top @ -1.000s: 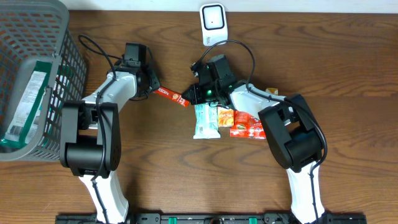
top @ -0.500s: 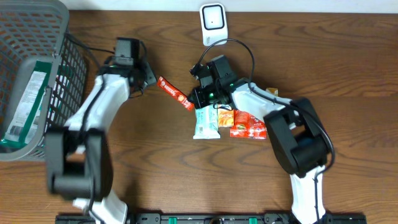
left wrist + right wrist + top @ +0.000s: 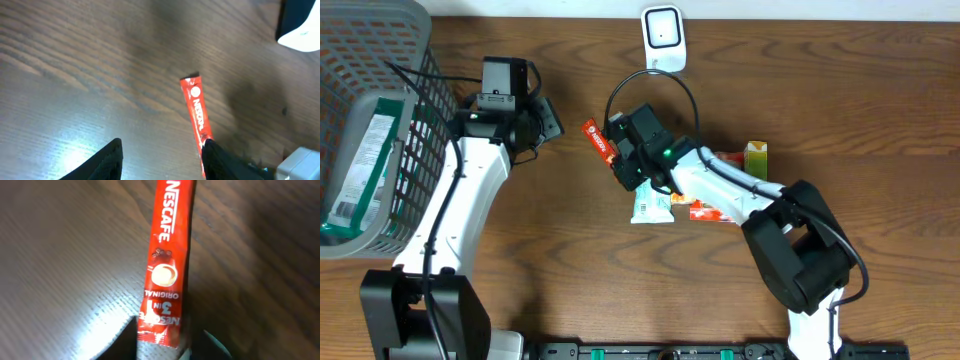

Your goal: Scan the item barcode

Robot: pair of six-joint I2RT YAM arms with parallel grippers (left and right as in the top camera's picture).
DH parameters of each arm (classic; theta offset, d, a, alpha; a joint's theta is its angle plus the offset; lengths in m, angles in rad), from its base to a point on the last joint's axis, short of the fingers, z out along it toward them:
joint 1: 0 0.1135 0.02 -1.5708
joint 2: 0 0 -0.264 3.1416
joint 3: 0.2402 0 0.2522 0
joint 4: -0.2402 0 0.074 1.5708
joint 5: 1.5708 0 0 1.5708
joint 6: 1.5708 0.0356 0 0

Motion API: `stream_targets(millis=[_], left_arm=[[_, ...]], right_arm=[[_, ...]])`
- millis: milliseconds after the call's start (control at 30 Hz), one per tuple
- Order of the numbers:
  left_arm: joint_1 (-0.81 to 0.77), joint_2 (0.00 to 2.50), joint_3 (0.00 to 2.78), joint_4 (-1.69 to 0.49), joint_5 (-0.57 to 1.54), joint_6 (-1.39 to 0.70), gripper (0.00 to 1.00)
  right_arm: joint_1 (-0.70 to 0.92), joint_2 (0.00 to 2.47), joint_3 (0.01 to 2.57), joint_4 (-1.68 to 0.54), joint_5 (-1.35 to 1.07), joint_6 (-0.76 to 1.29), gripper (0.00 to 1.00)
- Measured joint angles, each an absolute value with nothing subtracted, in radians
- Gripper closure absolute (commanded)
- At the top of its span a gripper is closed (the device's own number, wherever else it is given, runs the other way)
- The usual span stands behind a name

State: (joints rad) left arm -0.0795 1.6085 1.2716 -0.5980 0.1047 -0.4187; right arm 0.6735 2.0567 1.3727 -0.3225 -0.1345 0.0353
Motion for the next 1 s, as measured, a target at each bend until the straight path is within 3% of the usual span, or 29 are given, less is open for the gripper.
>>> stream_targets(millis=[100, 1000], left_arm=[[-0.080, 1.608, 1.272, -0.615, 0.105, -0.419, 0.47], [-0.080, 1.608, 1.272, -0.672, 0.105, -0.419, 0.47]], right_arm=[[0.665, 2.057, 1.372, -0.299, -0.133, 0.029, 0.55], [0.627, 2.177, 1.372, -0.092, -0.241, 0.042, 0.57]])
